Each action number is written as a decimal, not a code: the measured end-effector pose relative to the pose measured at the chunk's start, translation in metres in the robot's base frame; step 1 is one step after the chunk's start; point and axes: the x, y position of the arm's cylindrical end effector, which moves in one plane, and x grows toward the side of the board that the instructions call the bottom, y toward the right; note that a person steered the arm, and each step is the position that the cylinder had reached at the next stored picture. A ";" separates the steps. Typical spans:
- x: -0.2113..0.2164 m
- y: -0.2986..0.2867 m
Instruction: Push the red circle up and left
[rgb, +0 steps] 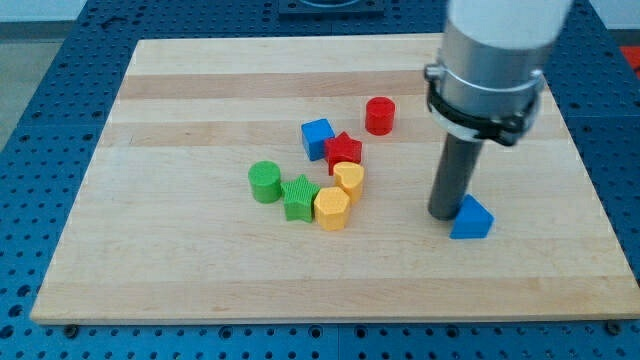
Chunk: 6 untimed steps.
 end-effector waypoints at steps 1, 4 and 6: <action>-0.030 0.003; -0.160 -0.059; -0.165 -0.080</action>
